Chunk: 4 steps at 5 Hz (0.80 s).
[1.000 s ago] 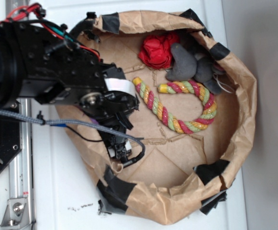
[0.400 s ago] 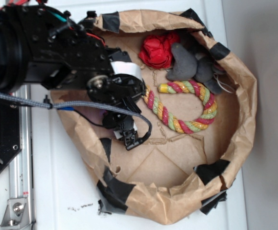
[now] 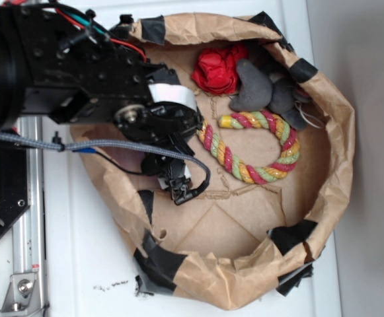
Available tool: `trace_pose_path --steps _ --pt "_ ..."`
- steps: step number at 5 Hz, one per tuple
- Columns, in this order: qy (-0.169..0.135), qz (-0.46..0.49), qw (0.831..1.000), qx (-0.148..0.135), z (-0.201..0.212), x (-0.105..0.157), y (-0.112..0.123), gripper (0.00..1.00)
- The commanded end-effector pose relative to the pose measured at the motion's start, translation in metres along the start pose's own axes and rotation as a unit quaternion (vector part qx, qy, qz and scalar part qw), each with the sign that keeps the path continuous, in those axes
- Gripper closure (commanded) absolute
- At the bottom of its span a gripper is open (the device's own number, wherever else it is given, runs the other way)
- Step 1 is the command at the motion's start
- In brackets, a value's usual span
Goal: Grab the rock.
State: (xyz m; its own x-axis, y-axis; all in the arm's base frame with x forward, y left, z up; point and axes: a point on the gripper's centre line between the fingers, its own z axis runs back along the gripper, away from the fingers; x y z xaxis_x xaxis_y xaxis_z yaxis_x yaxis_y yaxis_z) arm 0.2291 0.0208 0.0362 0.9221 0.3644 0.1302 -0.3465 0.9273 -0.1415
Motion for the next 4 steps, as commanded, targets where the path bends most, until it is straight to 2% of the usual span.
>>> trace_pose_path --steps 1,2,3,4 --pt "-0.042 -0.07 0.996 -0.033 0.071 0.033 -0.033 1.0" --pt "-0.027 -0.116 0.992 -0.032 0.118 0.044 -0.048 1.0" --pt "-0.025 -0.14 0.989 -0.044 0.137 0.05 -0.058 1.0" --pt "-0.023 -0.146 0.989 -0.013 0.128 0.048 -0.06 1.0"
